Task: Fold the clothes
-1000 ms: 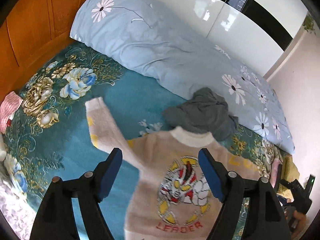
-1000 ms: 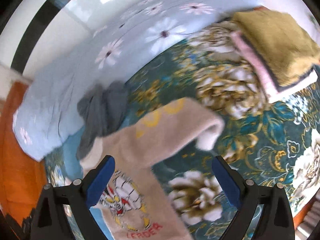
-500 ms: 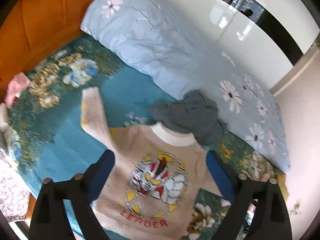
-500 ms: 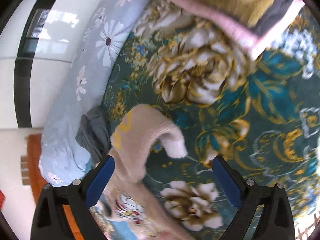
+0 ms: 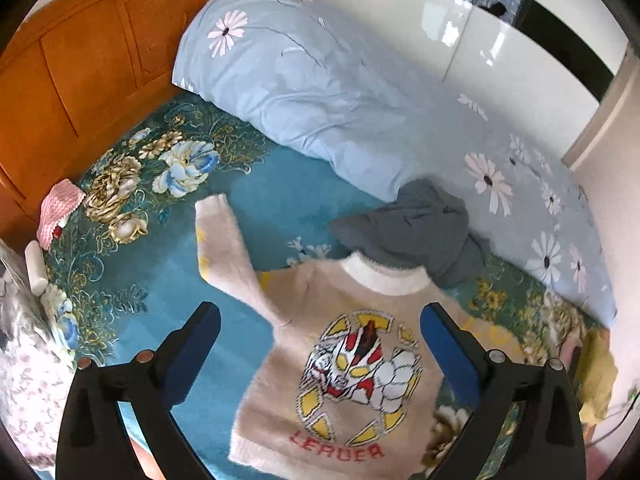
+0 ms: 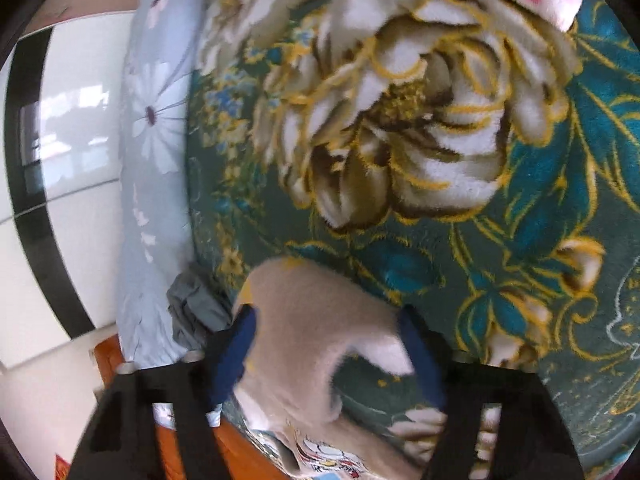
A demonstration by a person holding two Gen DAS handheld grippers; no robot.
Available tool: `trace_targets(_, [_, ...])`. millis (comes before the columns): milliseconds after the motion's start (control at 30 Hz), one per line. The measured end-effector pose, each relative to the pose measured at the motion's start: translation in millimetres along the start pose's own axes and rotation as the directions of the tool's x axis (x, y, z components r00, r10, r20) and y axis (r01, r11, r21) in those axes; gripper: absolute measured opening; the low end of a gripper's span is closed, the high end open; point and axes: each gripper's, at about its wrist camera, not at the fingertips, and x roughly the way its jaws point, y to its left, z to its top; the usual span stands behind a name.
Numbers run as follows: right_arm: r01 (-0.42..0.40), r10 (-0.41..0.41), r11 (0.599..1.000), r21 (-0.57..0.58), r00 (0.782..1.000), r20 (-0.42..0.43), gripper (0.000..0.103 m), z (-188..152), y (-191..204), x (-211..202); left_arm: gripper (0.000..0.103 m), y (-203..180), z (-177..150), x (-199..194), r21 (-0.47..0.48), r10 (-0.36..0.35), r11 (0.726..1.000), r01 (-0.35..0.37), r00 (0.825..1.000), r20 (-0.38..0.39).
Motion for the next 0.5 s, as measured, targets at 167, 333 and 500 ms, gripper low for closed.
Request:
trace_targets(167, [-0.035,0.036,0.996,0.083,0.999,-0.009,0.03,6.2,-1.7,7.5,0.1,5.9,-2.3,11.9,-0.062,-0.017,0.998,0.014,0.999,-0.041])
trace_targets(333, [-0.015,0.015,0.997,-0.072,1.0,-0.008,0.019,3.2,22.7,0.8,0.1,6.0,-4.3,27.8,-0.108,-0.048,0.993,0.037,0.994,-0.097])
trace_targets(500, [0.104,-0.06,0.925,-0.366,0.99,0.131,0.018,-19.9,67.8,-31.0,0.1,-1.0,-5.7,33.0,-0.081,-0.055,0.996,0.047,0.992,-0.11])
